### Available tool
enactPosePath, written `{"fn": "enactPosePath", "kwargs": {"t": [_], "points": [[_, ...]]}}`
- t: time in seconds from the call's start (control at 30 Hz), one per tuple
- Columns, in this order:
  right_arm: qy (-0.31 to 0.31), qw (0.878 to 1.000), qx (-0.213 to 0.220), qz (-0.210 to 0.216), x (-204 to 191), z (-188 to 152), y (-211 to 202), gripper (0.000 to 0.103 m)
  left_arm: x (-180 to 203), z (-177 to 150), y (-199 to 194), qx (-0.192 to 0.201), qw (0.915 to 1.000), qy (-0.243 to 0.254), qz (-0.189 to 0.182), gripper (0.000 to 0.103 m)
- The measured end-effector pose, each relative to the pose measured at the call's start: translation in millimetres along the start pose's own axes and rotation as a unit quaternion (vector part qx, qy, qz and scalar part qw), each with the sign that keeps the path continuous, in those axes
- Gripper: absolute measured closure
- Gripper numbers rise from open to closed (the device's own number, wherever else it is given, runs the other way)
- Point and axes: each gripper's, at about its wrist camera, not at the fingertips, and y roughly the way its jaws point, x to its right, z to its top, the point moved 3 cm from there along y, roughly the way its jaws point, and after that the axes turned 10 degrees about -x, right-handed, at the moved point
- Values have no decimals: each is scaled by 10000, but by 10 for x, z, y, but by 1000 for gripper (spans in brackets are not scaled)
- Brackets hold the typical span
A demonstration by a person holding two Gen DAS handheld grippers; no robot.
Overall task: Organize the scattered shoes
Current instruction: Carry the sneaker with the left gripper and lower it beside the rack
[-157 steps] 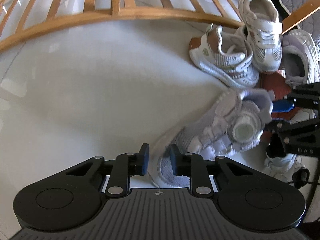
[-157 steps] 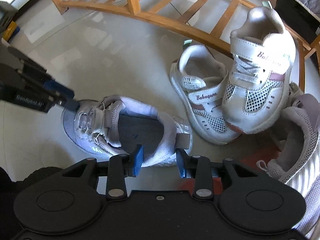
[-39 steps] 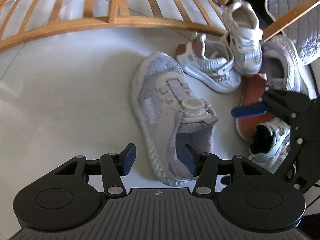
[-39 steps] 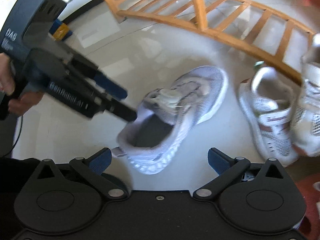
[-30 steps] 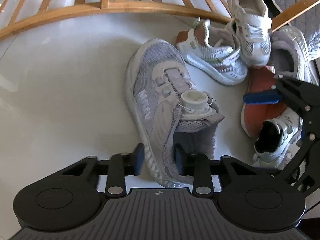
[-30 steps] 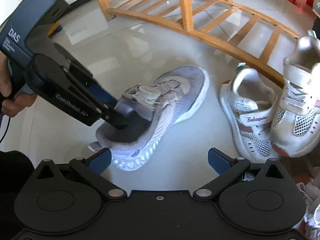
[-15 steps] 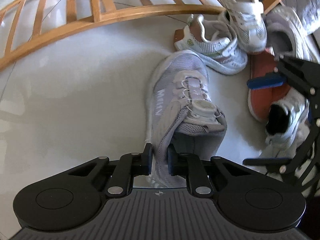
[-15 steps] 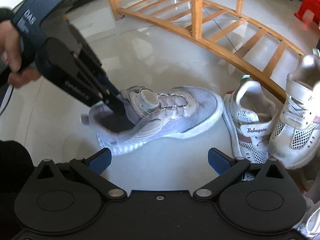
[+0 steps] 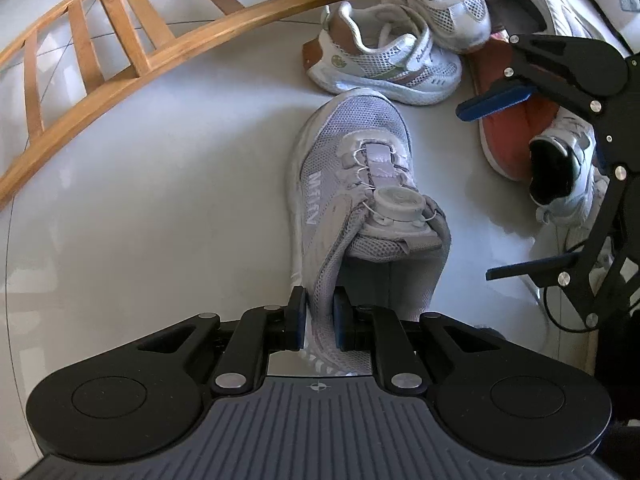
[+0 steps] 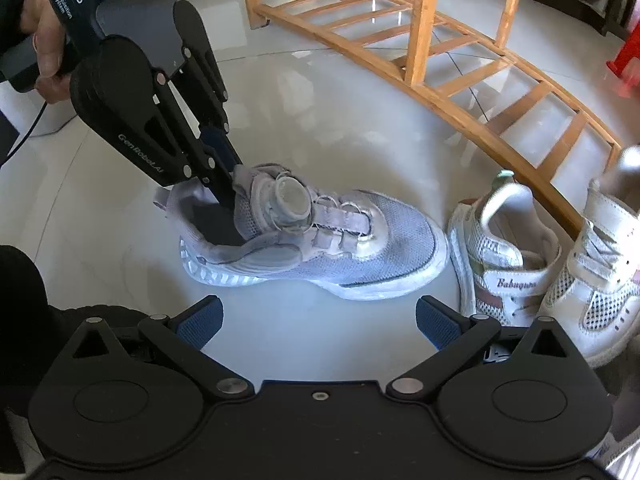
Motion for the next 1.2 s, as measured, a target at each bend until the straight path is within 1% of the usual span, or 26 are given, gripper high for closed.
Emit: {"fn": "enactPosePath", "kwargs": {"t": [0.07, 0.13, 0.2, 0.27, 0.33, 0.5, 0.57, 0.67, 0.83, 0.9, 0.97, 1.0, 1.1, 1.2], "points": [[-72, 10000, 30, -37, 0, 14, 3, 0, 9, 5, -3, 24, 10000, 63, 56, 89], [-144, 9998, 47, -86, 0, 30, 11, 0, 62, 14, -9, 57, 9983, 485, 318, 89], [-198, 9997, 41, -135, -3, 40, 19, 0, 119, 25, -17, 91, 9938, 934, 594, 90], [-233, 9996, 38, -138, -9, 44, 26, 0, 130, 37, -12, 93, 9907, 1161, 704, 90], [-280, 9996, 6, -79, -32, 41, 45, 0, 129, 69, 5, 73, 9857, 1465, 830, 90], [-440, 9989, -126, -4, -105, 19, 113, 0, 113, 107, 34, 129, 9801, 1733, 955, 90], [-451, 9989, -147, 30, -118, 18, 131, 0, 100, 117, 39, 149, 9802, 1732, 946, 90], [-412, 9989, -170, 141, -126, 26, 162, 0, 77, 112, 35, 199, 9826, 1617, 889, 89], [-421, 9989, -134, 137, -109, 79, 224, 0, 21, 113, 23, 299, 9904, 1161, 686, 86], [-328, 9991, -112, 250, -93, 94, 247, 0, -5, 109, -10, 384, 9933, 912, 606, 82], [-262, 9991, -150, 289, -91, 96, 269, 0, -42, 97, -57, 466, 9955, 640, 522, 75], [-266, 9989, -210, 309, -107, 94, 292, 0, -65, 88, -80, 495, 9964, 489, 488, 73], [-339, 9984, -279, 358, -156, 78, 306, 2, -139, 28, -153, 600, 9974, -14, 411, 72], [-418, 9971, -343, 527, -186, 52, 280, 4, -152, -39, -263, 778, 9955, -281, 458, 72]]}}
